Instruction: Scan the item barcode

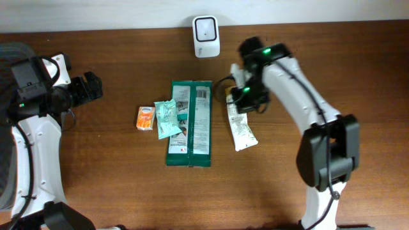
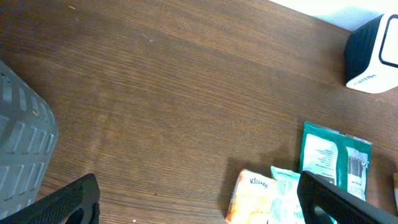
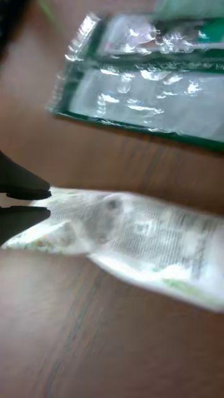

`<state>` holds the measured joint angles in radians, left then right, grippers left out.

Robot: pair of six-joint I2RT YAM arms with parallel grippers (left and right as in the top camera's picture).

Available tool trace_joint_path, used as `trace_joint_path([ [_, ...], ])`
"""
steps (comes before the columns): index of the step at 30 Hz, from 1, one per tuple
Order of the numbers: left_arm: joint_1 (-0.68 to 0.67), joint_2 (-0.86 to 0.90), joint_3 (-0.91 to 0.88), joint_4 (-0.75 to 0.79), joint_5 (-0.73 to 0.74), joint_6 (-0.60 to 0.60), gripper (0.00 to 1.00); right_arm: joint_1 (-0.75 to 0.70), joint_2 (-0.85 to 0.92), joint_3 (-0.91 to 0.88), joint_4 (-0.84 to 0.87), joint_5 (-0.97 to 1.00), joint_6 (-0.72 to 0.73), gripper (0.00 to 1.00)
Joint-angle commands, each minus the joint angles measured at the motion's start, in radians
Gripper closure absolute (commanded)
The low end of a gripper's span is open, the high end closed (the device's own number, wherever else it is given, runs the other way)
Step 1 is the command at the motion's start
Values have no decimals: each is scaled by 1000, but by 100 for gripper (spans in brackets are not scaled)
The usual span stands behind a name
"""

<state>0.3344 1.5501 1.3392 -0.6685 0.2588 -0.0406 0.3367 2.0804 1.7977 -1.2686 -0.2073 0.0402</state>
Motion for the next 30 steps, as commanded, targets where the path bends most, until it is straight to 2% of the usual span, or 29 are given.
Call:
trace_joint_path([
  [1,7,-17,19,1,14,19,1,65,4,-68,50,157,134,96],
  [11,7,-17,19,1,14,19,1,68,8,-327,298,214,138,96],
  [17,7,-17,19,1,14,19,1,53,7,-337,330,234,137,96],
  [18,7,-17,19,1,14,19,1,53,2,-301,300,211,125,91],
  [19,7,-17,19,1,14,19,1,53,-6,-254,261,195,125,81],
  [21,7,-17,19,1,14,19,1,46,-27,-168,186,183,125,77],
  [22,7,-17,19,1,14,19,1,30,-51,-94,112,162,124,65],
  [23,7,-17,19,1,14,19,1,13,-69,-65,72,150,124,59],
  [25,7,-17,19,1,14,19,1,-36,-94,-56,36,106,92,30],
  [27,7,-17,19,1,14,19,1,-123,-86,-82,14,-46,-57,7],
  [28,7,-17,19,1,14,19,1,-165,-76,-116,15,-154,-141,1],
  [30,7,-17,19,1,14,19,1,-199,-58,-178,39,-244,-195,2],
])
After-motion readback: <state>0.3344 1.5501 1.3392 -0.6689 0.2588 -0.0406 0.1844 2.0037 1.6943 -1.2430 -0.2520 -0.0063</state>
